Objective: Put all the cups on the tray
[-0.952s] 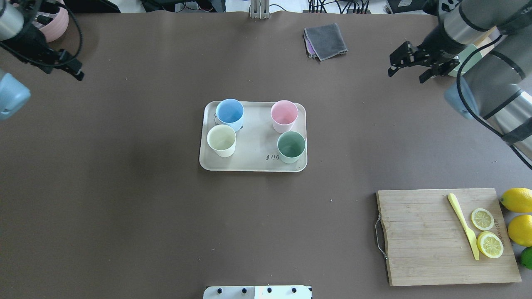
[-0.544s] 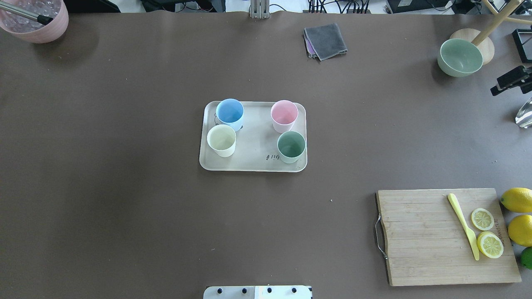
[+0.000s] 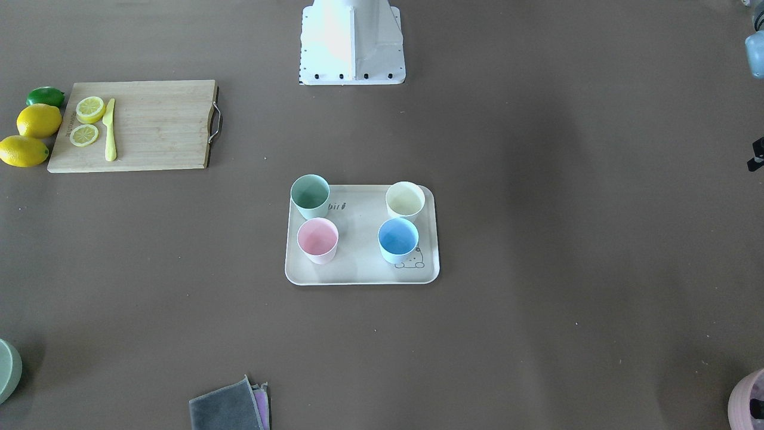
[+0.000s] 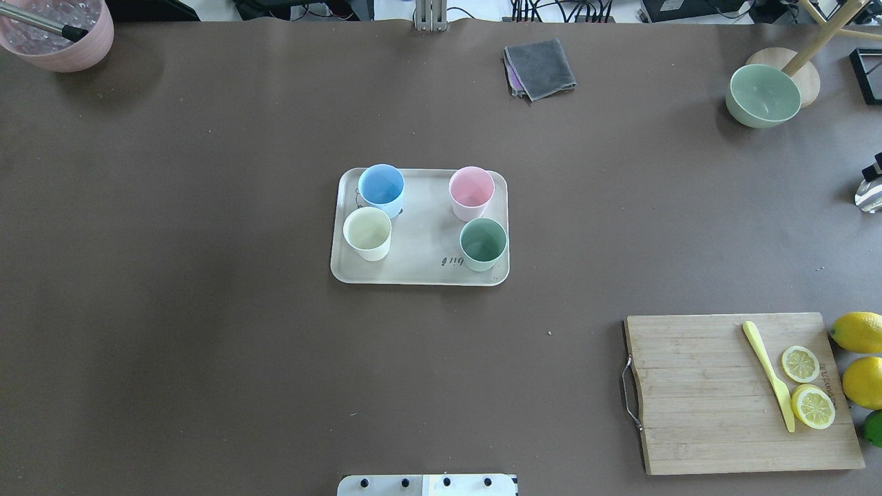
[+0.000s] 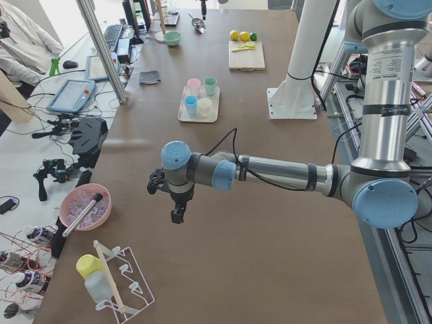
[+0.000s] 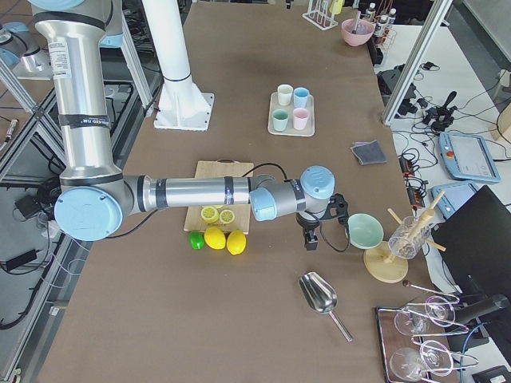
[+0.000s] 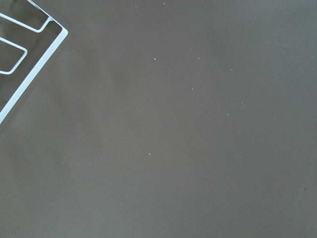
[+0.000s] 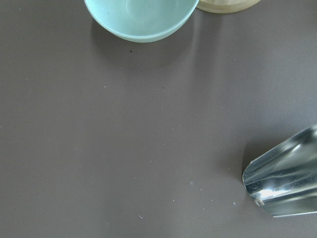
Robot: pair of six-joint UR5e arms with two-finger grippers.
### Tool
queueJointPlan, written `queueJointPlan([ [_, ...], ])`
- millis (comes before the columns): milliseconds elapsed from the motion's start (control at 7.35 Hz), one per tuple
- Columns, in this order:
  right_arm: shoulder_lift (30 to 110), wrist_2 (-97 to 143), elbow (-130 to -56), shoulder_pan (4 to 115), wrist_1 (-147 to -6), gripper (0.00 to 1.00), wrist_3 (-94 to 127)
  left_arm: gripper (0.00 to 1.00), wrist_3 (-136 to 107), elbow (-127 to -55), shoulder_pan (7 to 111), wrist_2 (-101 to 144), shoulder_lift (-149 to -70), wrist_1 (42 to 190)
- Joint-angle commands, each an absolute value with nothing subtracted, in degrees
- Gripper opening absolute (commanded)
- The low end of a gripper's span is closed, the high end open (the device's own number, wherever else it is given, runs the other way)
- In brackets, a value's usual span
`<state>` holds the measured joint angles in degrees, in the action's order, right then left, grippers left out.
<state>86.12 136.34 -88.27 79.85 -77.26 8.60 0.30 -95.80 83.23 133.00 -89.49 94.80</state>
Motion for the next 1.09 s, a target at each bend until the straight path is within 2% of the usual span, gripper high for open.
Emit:
queueJointPlan([
  [0,86.13,136.23,-88.15,80.41,-79.87,1.0,6.08,0.98,0.44,-95.62,87.34,137.62,-89.47,92.13],
  [272,85.17,136.23,-88.42,82.78,-86.81,1.0,-1.2,0.98,0.27,-95.1,87.54,137.02,-89.3,91.76],
  [952,85.17,136.14,-90.97,82.27,-88.33,1.0,-1.32,0.98,0.62,-96.15,88.33,137.02,-87.71,92.2],
])
